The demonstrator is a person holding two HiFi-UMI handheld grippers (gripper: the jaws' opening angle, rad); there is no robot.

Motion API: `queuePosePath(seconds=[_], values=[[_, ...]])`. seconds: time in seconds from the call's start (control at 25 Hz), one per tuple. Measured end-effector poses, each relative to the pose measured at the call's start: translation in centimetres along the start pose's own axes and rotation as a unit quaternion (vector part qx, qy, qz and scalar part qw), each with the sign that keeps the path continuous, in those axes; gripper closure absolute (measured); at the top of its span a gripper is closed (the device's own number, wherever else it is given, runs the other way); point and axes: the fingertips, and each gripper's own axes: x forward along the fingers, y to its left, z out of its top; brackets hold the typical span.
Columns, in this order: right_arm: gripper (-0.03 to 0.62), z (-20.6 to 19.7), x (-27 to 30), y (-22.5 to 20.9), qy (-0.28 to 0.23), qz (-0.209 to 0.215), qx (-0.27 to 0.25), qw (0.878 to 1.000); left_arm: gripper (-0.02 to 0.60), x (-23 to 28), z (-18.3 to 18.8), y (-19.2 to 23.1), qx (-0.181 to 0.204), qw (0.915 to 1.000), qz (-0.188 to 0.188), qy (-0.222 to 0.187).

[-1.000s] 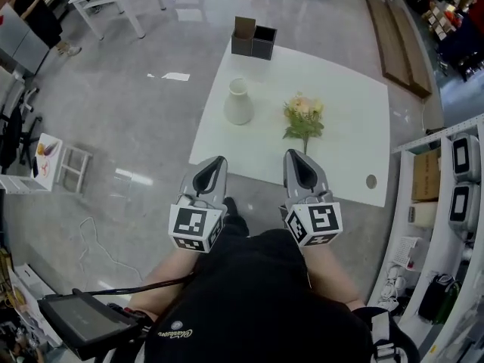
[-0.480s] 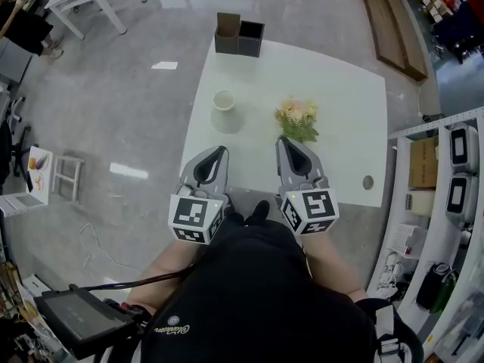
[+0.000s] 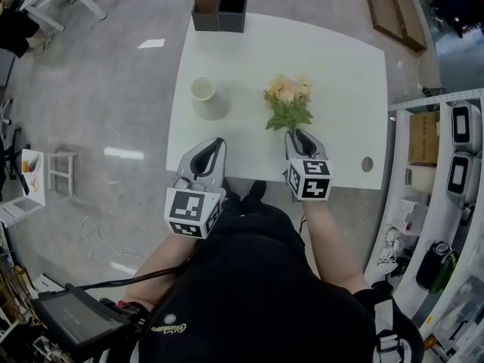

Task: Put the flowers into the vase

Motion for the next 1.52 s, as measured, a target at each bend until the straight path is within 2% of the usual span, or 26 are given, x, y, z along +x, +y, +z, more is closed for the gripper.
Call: queuePosePath(seconds=[0.16,0.24,0.52,0.64,0.88,1.04,1.52], values=[[0.406,-3.2,2.8,-2.1,0.077,0.006,0.005,0.997,0.574,0.3,-0.1,-0.7,0.001,1.0000,-0.008,0.005],[0.387,-4.4,4.2,-2.5,0.110,0.012,0.011,0.994,0.574,0.3,-0.2,-0.9,0.001,0.9999,-0.010,0.007],[0.404,-6.2,7.2,-3.8,0.167,0.020,0.028,0.985,0.574,0.4,-0.3,-0.5,0.000,1.0000,-0.006,0.008],[0.441,-5.9,7.2,-3.7,0.172,0.030,0.028,0.984,0.574,0.0,-0.5,-0.1,-0.002,1.0000,-0.001,0.007],[0.452,-5.8,6.8,-3.5,0.186,0.056,0.046,0.980,0.574,-0.2,-0.4,-0.1,-0.001,1.0000,-0.001,0.006],[0.510,-5.7,6.7,-3.8,0.186,0.056,0.050,0.980,0.574,-0.2,-0.5,-0.1,0.000,1.0000,-0.002,0.007],[0.542,-2.9,4.8,-2.9,0.118,0.078,0.105,0.984,0.574,-0.3,-0.1,-0.2,0.003,1.0000,-0.005,-0.002]])
